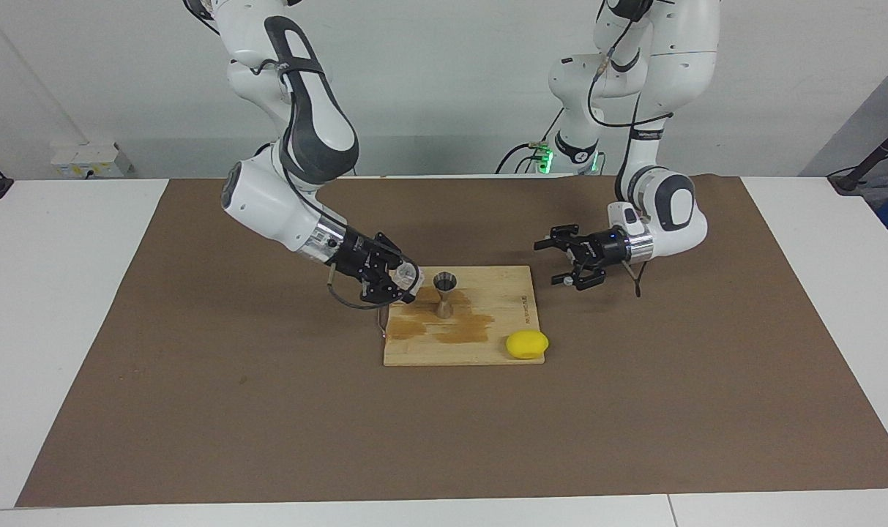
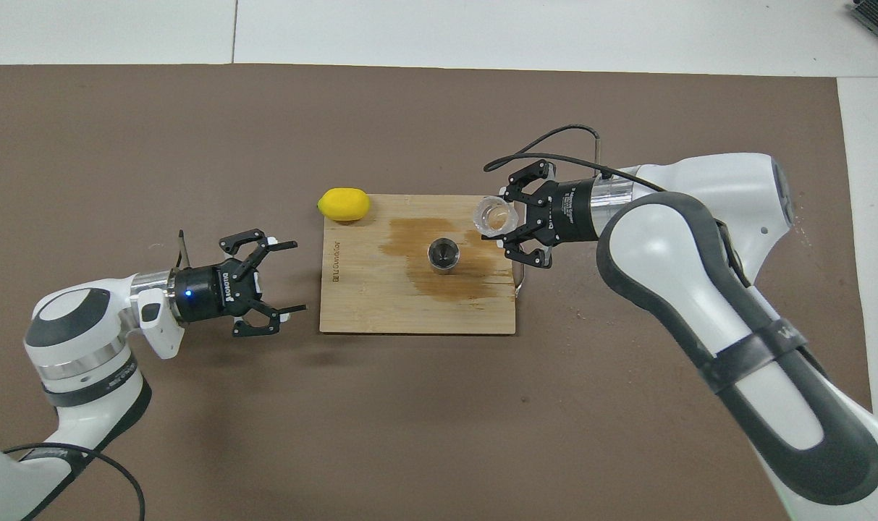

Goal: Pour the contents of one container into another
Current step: 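Move the glass over the metal cup while the left gripper retracts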

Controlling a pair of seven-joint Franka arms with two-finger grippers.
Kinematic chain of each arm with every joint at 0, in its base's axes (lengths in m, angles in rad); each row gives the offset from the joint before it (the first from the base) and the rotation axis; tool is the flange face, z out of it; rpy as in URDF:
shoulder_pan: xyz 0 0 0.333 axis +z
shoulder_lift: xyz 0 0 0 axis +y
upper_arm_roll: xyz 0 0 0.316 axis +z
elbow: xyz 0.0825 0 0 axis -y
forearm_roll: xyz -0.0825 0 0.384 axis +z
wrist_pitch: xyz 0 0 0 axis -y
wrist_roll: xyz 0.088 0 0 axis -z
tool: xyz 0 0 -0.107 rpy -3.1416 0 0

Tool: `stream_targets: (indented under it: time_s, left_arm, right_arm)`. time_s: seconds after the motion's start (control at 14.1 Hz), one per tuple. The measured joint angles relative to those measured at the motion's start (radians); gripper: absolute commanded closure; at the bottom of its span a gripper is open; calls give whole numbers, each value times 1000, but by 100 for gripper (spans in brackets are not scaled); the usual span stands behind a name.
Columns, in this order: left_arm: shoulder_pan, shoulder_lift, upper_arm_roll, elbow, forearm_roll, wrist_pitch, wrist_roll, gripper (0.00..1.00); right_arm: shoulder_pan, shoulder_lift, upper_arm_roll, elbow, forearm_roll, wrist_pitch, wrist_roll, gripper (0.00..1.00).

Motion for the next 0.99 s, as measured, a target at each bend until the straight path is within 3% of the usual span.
stream_targets:
  time_s: [0.57,0.99]
  left_arm:
    - [309,-21,4,84,417,-158,-90,0]
    - [414,-37,5,249,696,-176,-200,0]
  right_arm:
    - [39,-18,0,0,-166,-37,160,100]
    - [48,-30,1,5,-324,-39,284,100]
